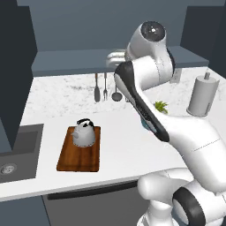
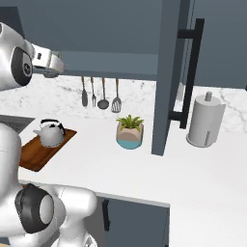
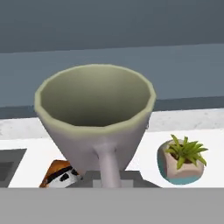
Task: Pick the kettle from the counter and place it on the tray. Then pick the mug from the cabinet and place it on the tray. Then close the cabinet doors.
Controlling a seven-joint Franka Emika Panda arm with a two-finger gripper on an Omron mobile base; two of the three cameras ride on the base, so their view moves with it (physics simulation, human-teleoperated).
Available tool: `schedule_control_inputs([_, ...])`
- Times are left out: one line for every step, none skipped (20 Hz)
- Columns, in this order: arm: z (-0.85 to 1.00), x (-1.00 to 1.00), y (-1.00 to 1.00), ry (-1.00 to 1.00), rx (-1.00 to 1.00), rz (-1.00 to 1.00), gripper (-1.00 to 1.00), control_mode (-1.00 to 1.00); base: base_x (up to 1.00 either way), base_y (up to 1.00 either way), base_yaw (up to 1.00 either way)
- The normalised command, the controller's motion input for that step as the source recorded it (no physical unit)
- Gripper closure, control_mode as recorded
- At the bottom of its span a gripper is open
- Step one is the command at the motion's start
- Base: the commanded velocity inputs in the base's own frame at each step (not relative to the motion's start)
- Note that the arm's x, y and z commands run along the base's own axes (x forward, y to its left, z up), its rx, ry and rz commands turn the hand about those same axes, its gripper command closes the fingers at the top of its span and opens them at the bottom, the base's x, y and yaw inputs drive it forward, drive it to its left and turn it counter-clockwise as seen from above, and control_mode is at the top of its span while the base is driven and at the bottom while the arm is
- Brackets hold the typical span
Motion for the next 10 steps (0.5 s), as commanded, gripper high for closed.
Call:
schedule_control_inputs([-0.19,-0.99,0.00,0.03,-0.01,0.70,1.00,-1.00,0.00,0.00,0.00])
schedule_control_inputs([-0.21,-0.94,0.00,0.05,0.00,0.71,1.00,-1.00,0.00,0.00,0.00])
schedule_control_inputs([-0.23,-0.90,0.00,0.07,0.00,0.72,1.00,-1.00,0.00,0.00,0.00])
schedule_control_inputs([-0.29,-0.81,0.00,0.09,0.00,0.74,1.00,-1.00,0.00,0.00,0.00])
schedule_control_inputs([-0.36,-0.76,0.00,0.10,0.00,0.76,1.00,-1.00,0.00,0.00,0.00])
schedule_control_inputs([-0.46,-0.69,0.00,0.10,0.00,0.78,1.00,-1.00,0.00,0.00,0.00])
schedule_control_inputs([-0.52,-0.61,0.01,0.09,0.00,0.78,1.00,-1.00,0.00,0.00,0.00])
schedule_control_inputs([-0.55,-0.56,0.03,0.09,0.00,0.78,1.00,-1.00,0.00,0.00,0.00])
schedule_control_inputs([-0.57,-0.52,0.08,0.09,0.00,0.76,1.00,-1.00,0.00,0.00,0.00])
schedule_control_inputs([-0.57,-0.41,0.14,0.12,0.00,0.73,1.00,-1.00,0.00,0.00,0.00])
